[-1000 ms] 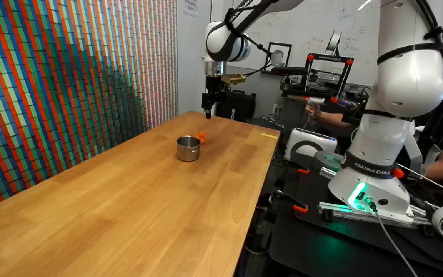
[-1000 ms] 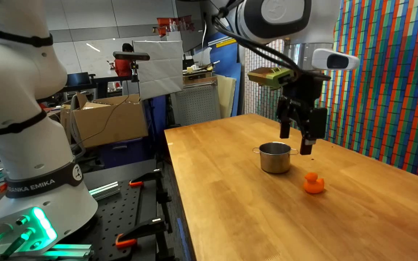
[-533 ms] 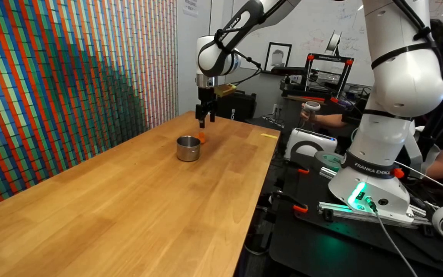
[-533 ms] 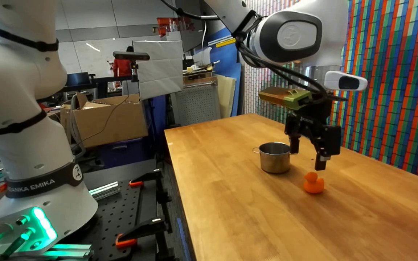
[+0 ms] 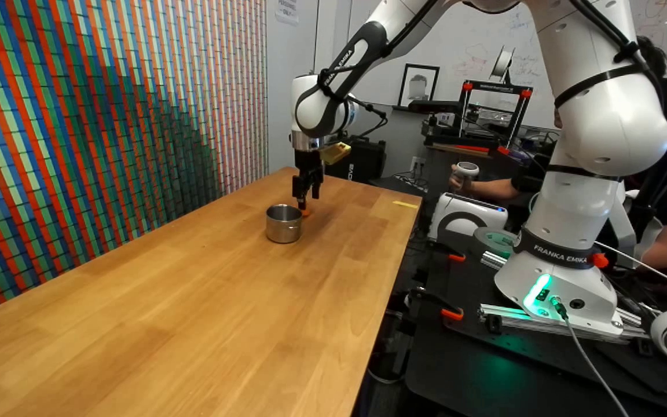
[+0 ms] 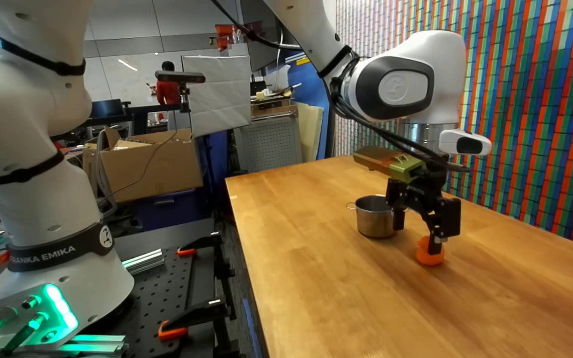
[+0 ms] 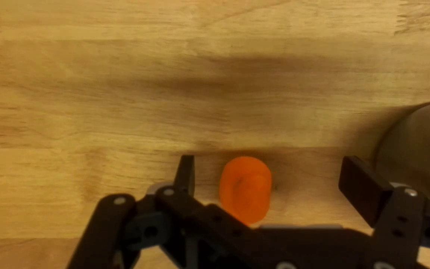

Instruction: Place the rubber duck inside the pot

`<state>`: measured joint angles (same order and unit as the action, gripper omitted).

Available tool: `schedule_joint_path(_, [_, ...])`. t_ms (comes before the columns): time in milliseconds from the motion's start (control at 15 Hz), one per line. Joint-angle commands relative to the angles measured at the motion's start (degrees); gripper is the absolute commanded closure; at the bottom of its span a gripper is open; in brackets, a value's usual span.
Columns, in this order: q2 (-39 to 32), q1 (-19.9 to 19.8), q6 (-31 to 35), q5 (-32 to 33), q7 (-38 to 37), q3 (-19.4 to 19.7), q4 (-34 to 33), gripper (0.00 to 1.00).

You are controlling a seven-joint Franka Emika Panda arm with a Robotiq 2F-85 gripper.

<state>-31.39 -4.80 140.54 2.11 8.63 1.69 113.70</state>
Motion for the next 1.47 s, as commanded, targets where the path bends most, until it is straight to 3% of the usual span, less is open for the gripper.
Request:
schedule_joint_path(0, [-2.42, -0.36, 2.87, 1.03, 1.28, 0.05, -1.27, 0.15])
schedule_joint_path(67, [-2.77, -0.42, 3.88, 1.05, 1.41, 0.08, -1.21, 0.26])
schedule_joint_path(533, [-5.67, -1.28, 13.00, 1.06, 4.42, -0.75, -0.85, 0.81])
schedule_joint_path(733, [-5.12, -1.29, 12.42, 0.93, 5.17, -1.03, -0.61, 0.80])
schedule_joint_path(1400, [5.40, -3.13, -8.32, -7.45, 6.49, -5.78, -5.05, 0.80])
